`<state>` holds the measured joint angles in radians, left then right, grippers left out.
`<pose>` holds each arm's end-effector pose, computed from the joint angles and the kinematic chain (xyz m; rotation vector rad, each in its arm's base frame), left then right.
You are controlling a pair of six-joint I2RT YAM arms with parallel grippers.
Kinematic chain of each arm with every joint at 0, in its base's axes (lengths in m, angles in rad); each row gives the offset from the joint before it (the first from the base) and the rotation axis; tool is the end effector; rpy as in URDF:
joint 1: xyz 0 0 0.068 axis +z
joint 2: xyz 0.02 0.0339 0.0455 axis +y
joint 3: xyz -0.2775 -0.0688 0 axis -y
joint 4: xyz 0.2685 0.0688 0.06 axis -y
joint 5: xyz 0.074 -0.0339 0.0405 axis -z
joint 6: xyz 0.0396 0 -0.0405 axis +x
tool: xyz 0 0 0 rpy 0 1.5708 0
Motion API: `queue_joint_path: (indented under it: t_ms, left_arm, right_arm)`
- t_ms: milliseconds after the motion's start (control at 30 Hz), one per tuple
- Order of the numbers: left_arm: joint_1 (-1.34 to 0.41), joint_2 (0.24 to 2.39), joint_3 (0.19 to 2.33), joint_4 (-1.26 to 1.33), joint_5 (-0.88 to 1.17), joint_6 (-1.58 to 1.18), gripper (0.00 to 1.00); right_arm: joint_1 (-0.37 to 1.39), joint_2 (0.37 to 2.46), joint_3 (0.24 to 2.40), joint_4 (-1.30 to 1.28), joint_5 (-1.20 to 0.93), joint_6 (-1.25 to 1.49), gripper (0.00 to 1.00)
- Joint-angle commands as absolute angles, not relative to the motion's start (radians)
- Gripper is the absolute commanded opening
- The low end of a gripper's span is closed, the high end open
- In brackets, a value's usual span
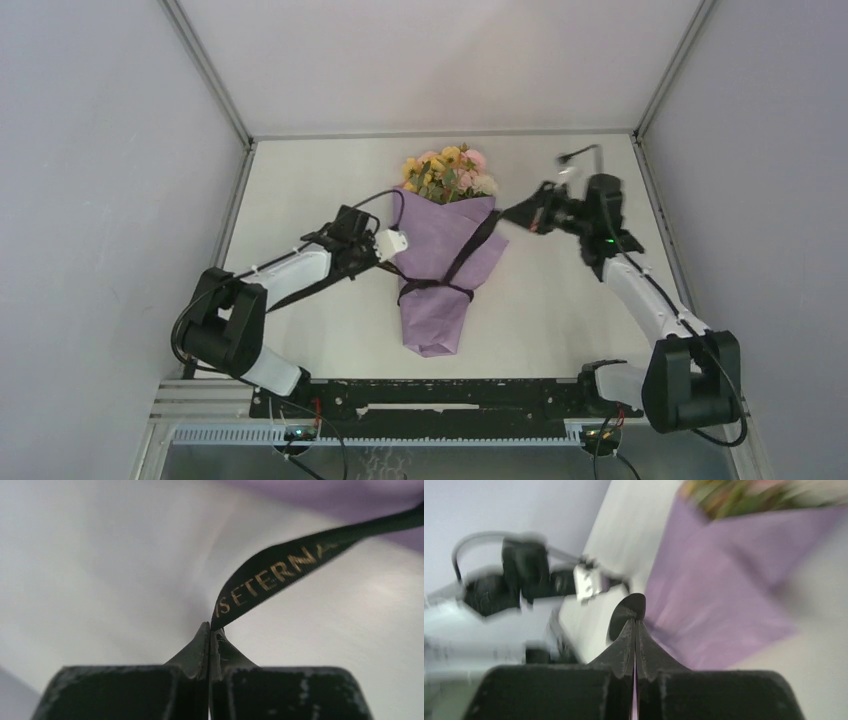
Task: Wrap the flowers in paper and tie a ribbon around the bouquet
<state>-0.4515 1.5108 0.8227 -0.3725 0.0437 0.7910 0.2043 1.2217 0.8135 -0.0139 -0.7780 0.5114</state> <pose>0.2731 -0.1343 0.1672 1.5435 2.1306 0.0592 0.2769 0.0858 0.2809 -0.2187 2.0609 1.2231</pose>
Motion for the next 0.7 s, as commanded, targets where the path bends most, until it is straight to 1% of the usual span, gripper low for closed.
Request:
queue_joint_path:
  t_ms: [0, 100, 200, 300, 467, 533, 567, 600, 633, 667]
  left_arm:
    - [-0.241, 1.501, 0.868, -0.265, -0.097, 0.710, 0.00]
    - [-0.056, 1.486, 0.763, -0.158, -0.139, 0.725, 0.00]
    - [0.064, 1.505, 0.712, -0.135, -0.156, 0.740, 0.00]
    - [0.116, 1.476, 0.692, -0.123, -0.118, 0.739, 0.00]
    - [0.133, 1.470, 0.696, -0.117, -0.124, 0.752, 0.00]
    - [0.132, 1.470, 0.702, -0.121, -0.127, 0.755, 0.00]
    - [0.124, 1.468, 0.711, -0.175, -0.100, 0.765, 0.00]
    - [0.111, 1.457, 0.717, -0.213, -0.062, 0.779, 0.00]
    - [0.092, 1.435, 0.713, -0.231, -0.039, 0.787, 0.00]
    - [0.070, 1.416, 0.707, -0.237, -0.027, 0.790, 0.00]
  right_arm:
    - [-0.212, 1.145, 0.659, 0.317, -0.714, 0.786, 0.00]
    - [-0.505, 0.966, 0.404, 0.287, -0.675, 0.786, 0.00]
    - [-0.718, 0.797, 0.254, 0.231, -0.721, 0.780, 0.00]
    - [-0.880, 0.700, 0.204, 0.155, -0.772, 0.731, 0.00]
    - [-1.017, 0.763, 0.245, 0.120, -0.897, 0.675, 0.00]
    - [-1.032, 0.809, 0.263, 0.131, -0.924, 0.652, 0.00]
    - [-0.989, 0.831, 0.290, 0.123, -0.934, 0.618, 0.00]
    - [-0.910, 0.844, 0.338, 0.057, -0.910, 0.544, 0.00]
    - [-0.772, 0.843, 0.392, -0.031, -0.845, 0.467, 0.00]
    - [-0.597, 0.836, 0.452, -0.090, -0.746, 0.403, 0.00]
